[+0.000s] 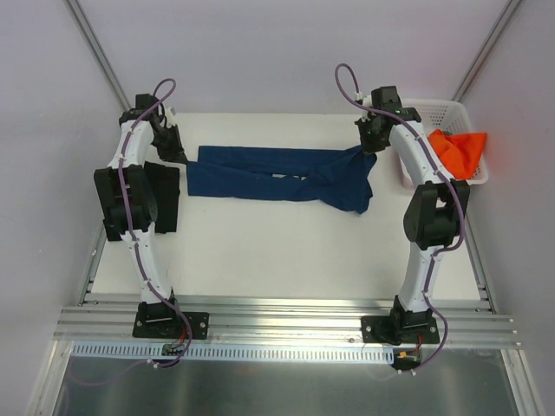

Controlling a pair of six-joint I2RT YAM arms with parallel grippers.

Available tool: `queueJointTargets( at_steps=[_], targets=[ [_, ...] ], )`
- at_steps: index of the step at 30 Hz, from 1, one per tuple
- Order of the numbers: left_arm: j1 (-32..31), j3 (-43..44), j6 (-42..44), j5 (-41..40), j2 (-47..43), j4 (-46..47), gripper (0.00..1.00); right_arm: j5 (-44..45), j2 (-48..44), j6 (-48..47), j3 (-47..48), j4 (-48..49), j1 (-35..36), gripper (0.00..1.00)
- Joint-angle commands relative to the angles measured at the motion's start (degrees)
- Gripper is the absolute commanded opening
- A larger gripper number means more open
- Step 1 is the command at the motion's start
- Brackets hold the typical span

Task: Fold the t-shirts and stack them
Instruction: Fold the tshirt

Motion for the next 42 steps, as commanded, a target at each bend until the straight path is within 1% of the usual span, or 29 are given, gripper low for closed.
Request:
queueJointTargets(
  at_steps=[1,9,16,19,20,21,22,23,24,25,26,28,29,31,33,34,37,38,39,40,41,42],
  targets=[
    [-0.73,3.35,1.52,-2.32,0.25,1.06,0.0,1.74,0.47,-1.03,3.49,1.31,-0.22,0.01],
    [-1.52,7.3,2.39,-4.08,3.5,2.29,0.0,2.1,4.42,-2.35,8.76,2.19,-0.66,0.01],
    [-3.46,9.15,2.83,-7.06,7.28,3.61,0.0,2.45,8.11,-3.41,9.73,3.25,-0.58,0.01],
    [-4.69,9.67,2.92,-9.35,8.42,3.96,0.29,3.15,10.65,-3.67,10.87,3.86,-0.49,0.01],
    [-5.04,9.76,2.92,-10.75,8.6,4.22,0.43,3.15,11.27,-3.67,11.23,3.86,-0.4,0.01],
    [-5.56,9.85,2.83,-11.28,8.6,4.31,0.52,3.24,11.72,-3.76,11.49,3.95,-0.31,0.01],
    [-5.83,9.94,2.92,-11.81,8.43,4.31,0.64,3.41,12.42,-3.85,11.84,4.21,-0.14,0.01],
    [-6.18,9.94,2.66,-12.68,7.73,4.31,0.73,4.11,12.6,-3.85,12.02,4.3,0.13,0.02],
    [-6.44,9.85,2.66,-14.17,7.11,4.31,0.84,5.68,12.69,-3.85,12.2,4.39,0.39,0.07],
    [-6.62,9.59,2.4,-14.36,6.41,4.31,0.86,6.57,12.43,-3.59,11.94,4.56,0.57,0.35],
    [-6.71,9.15,2.22,-14.36,4.23,4.23,0.88,7.54,11.38,-3.5,11.67,4.57,0.92,0.48],
    [-7.41,6.97,1.7,-12.79,1.58,4.23,0.88,8.95,9.71,-3.41,9.84,4.48,1.18,0.64],
    [-7.68,6.17,1.26,-12.0,-1.04,4.23,0.89,9.3,7.26,-3.23,9.04,4.48,1.18,0.65],
    [-8.29,3.89,0.03,-9.29,-3.43,4.14,0.88,9.48,4.53,-2.1,7.63,4.48,1.36,0.67],
    [-8.38,2.48,-0.59,-7.08,-5.55,4.23,0.87,6.85,0.92,-1.13,5.79,3.96,1.45,0.67],
    [-9.77,1.43,-1.12,-4.37,-5.72,4.31,0.86,5.36,0.13,-0.51,5.43,3.52,1.45,0.67],
    [-10.93,0.62,-1.56,0.65,-4.24,4.23,0.85,-3.23,-1.46,3.0,3.41,1.85,2.32,0.67],
    [-11.54,0.71,-1.73,1.19,-2.58,4.23,0.84,-6.14,-1.55,5.45,2.97,1.49,2.41,0.67],
    [-11.81,1.06,-1.65,1.54,-1.6,4.23,0.84,-11.21,-1.29,6.86,1.92,1.32,2.59,0.67],
    [-11.98,1.85,-1.47,2.5,0.06,4.23,0.84,-13.79,-0.94,8.18,1.65,1.4,2.85,0.66],
    [-12.51,2.29,-1.39,3.03,0.77,4.23,0.83,-19.47,-0.5,11.24,1.48,1.4,2.94,0.66],
    [-12.77,2.82,-1.12,3.3,1.39,4.14,0.83,-22.22,0.98,12.66,1.56,1.58,3.03,0.66]
  ],
)
